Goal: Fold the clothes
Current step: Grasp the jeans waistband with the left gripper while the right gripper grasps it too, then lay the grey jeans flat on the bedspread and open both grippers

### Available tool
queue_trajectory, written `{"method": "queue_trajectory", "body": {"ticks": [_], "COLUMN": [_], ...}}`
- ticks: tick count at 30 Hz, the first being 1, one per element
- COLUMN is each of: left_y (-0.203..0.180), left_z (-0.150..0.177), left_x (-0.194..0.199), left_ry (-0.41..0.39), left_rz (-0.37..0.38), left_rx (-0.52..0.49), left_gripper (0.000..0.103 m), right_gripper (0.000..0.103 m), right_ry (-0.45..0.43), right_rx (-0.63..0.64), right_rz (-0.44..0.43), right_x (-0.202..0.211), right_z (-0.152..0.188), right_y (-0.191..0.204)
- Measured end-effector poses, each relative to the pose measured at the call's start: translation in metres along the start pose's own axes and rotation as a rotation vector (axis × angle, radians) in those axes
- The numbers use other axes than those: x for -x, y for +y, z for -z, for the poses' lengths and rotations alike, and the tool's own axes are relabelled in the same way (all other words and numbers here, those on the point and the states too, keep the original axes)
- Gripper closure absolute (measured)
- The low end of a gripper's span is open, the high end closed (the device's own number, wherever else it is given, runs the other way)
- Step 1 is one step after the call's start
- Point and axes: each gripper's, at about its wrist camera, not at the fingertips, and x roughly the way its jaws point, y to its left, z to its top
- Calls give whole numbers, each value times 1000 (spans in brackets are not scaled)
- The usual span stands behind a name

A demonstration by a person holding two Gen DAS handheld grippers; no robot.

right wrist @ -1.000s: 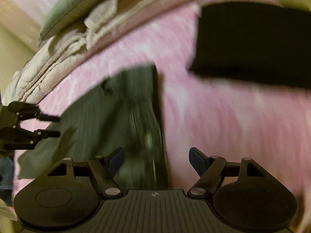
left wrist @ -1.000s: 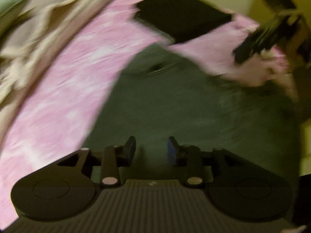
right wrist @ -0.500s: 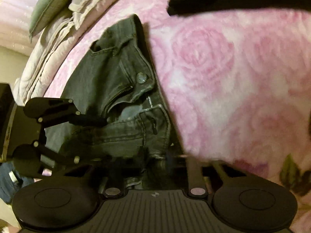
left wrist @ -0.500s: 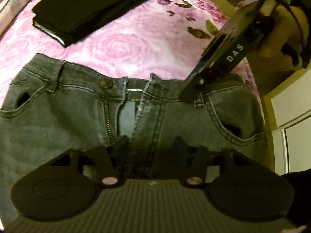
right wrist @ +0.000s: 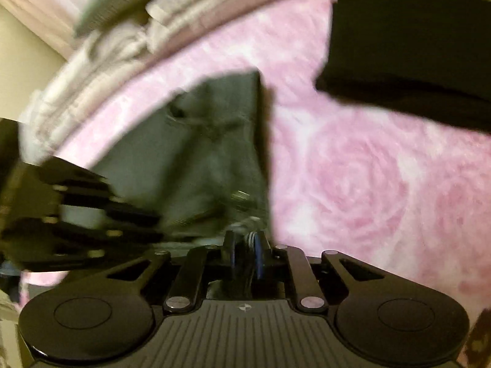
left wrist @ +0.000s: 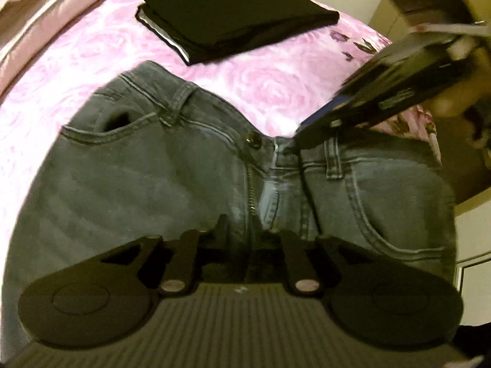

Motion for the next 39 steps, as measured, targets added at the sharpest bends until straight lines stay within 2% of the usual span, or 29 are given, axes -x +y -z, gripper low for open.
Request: {"method": "queue_trajectory", "body": {"ticks": [2, 4, 6, 7, 8, 10, 13, 14, 15, 16, 18, 19, 21, 23, 25, 28, 31, 33, 34, 35, 36, 39], "left_y": [1, 4, 9, 10, 10, 7, -8, -14, -20, -26, -33, -36, -34, -20, -11, -6, -1, -2, -2, -2, -3, -7], "left_z": [-1, -2, -2, -1, -1, 1, 5, 7, 9, 11, 12, 12, 15, 16, 17, 18, 22, 24, 24, 24, 24, 25], "left_x": [2, 5, 13, 20, 23, 28, 16, 12, 8, 3, 10, 14, 30, 44, 44, 26, 14, 13, 14, 16, 19, 29], "left_ry": [-2, -6, -32, -41, -45, -42, 16, 34, 52, 70, 53, 42, -10, -52, -51, -6, 30, 34, 36, 39, 41, 38], "left_rz": [14, 34, 49, 58, 77, 115, 107, 91, 76, 60, 45, 38, 7, -5, -22, -58, -78, -88, -89, -88, -90, -100], "left_rx": [-5, 0, 3, 5, 2, -16, -103, -140, -177, -214, -241, -253, -220, -125, -52, -29, 10, 13, 10, 8, 4, -7], "left_gripper": [88, 85, 79, 67, 61, 57, 60, 60, 63, 70, 78, 86, 100, 99, 99, 97, 94, 93, 93, 93, 92, 88], "right_gripper": [91, 89, 65, 31, 24, 24, 24, 32, 44, 73, 79, 83, 86, 86, 86, 86, 85, 82, 64, 37, 30, 29], "right_ry": [9, 8, 3, -4, -12, -3, 10, 16, 22, 28, 39, 40, 2, -32, -55, -36, 11, 7, 1, -8, -27, -65], "right_rx": [-20, -53, -74, -75, -71, -51, -21, -5, 5, 15, 34, 46, 80, 105, 126, 161, 141, 118, 102, 87, 80, 30], "right_rz": [21, 5, -12, -17, -22, -33, -46, -39, -21, -4, 32, 46, 49, 38, 23, 31, 21, 17, 21, 42, 64, 82], "right_x": [3, 12, 19, 21, 22, 17, 7, 3, 1, -1, -5, -5, 13, 25, 30, -1, -34, -34, -30, -22, -13, 21], "right_z": [1, 4, 7, 8, 9, 9, 9, 9, 9, 10, 10, 10, 6, -2, -11, -20, -19, -16, -15, -12, -8, 8], "right_y": [-7, -12, -14, -14, -13, -7, 0, 3, 4, 5, 8, 10, 21, 30, 37, 35, 21, 15, 13, 12, 12, 12]}}
